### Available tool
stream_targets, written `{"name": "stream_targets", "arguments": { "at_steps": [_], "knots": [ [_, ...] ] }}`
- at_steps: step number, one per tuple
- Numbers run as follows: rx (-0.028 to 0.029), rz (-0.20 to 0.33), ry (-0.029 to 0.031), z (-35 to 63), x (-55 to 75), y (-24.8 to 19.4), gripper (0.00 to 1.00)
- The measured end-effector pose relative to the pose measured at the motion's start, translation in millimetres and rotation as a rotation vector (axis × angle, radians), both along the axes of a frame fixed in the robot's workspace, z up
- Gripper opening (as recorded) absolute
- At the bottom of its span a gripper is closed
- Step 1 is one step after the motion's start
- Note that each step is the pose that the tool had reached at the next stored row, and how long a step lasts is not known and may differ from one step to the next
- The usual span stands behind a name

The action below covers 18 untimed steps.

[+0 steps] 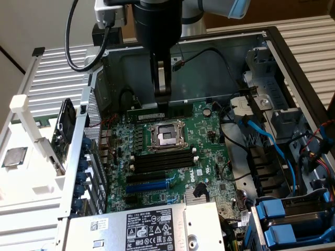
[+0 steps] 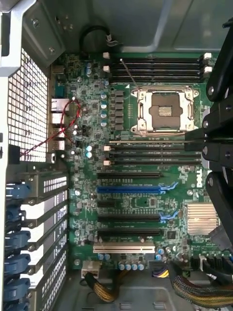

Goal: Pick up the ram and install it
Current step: 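Insert the ram into the slot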

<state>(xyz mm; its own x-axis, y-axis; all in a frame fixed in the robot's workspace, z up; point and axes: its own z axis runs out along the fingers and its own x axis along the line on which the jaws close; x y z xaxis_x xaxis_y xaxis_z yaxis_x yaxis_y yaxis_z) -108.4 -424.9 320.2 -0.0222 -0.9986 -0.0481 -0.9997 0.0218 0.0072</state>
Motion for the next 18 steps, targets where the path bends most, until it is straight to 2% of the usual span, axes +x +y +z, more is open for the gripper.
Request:
{"name": "stream_targets", "arguments": {
  "at_steps": [3,9,10,12,13,16,17,18],
  "knots": [
    [0.0000,0.000,-0.0085,-5.7,-0.2,0.0,0.12],
    [0.0000,0.000,-0.0128,-16.6,-0.3,-0.9,0.12],
    [0.0000,0.000,-0.0143,-29.4,-0.3,-5.4,0.12],
    [0.0000,0.000,-0.0169,-32.6,-0.3,-5.4,0.12],
    [-0.0001,0.000,-0.0224,-35.4,-0.8,-5.4,0.12],
    [-0.0009,0.000,-0.0290,-38.9,-1.6,-5.4,0.12],
    [-0.0018,0.000,-0.0304,-40.0,-1.6,-5.3,0.12],
    [-0.0050,0.000,-0.0307,-40.9,-1.6,-4.7,0.12]
  ]
}}
